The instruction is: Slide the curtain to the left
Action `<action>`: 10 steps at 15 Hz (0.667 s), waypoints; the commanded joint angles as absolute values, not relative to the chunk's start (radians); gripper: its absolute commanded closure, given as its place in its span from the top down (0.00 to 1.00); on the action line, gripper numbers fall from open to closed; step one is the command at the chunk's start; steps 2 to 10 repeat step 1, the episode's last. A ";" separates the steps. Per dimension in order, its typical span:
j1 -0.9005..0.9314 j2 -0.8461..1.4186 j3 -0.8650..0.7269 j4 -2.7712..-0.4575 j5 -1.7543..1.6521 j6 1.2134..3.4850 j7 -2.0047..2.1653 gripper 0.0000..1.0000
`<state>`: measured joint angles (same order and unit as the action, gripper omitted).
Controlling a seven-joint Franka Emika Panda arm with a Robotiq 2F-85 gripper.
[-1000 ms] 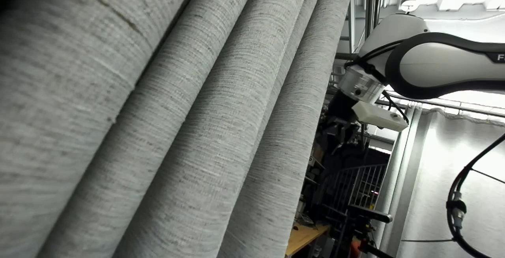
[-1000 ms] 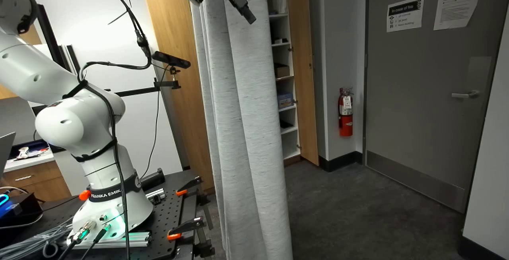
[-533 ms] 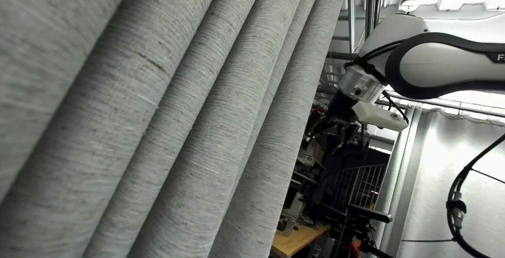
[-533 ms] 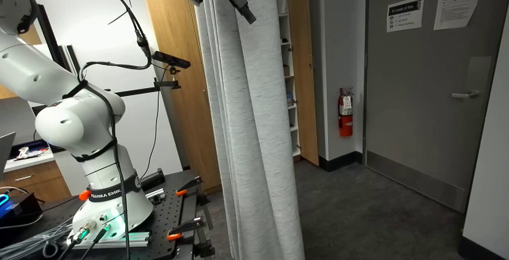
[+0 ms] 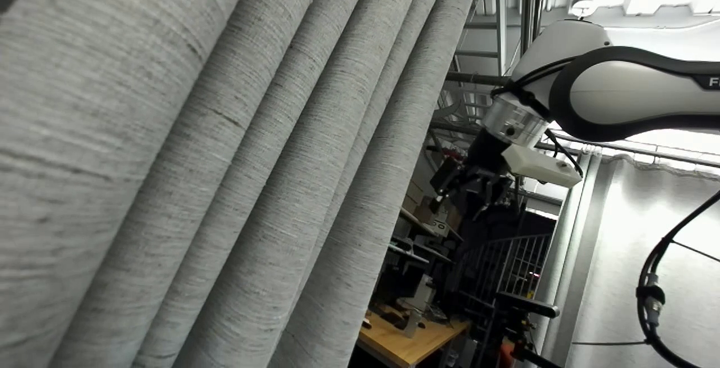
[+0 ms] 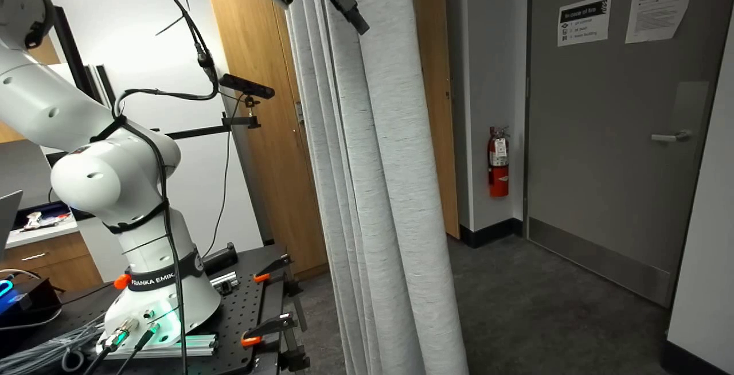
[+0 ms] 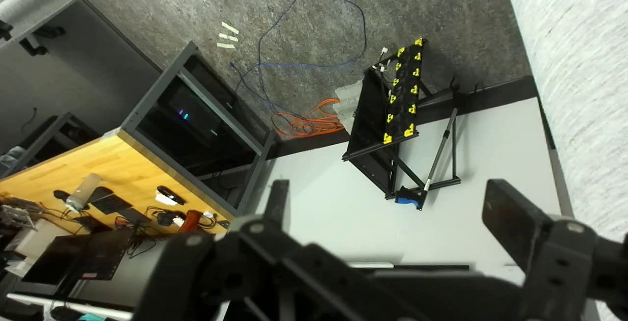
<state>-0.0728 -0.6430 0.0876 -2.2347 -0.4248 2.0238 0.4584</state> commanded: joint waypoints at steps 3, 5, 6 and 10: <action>-0.099 -0.644 0.106 -2.234 -0.408 2.028 0.446 1.00; -0.099 -0.644 0.106 -2.234 -0.408 2.028 0.446 1.00; -0.099 -0.644 0.106 -2.234 -0.408 2.028 0.446 1.00; -0.099 -0.644 0.106 -2.234 -0.408 2.028 0.446 1.00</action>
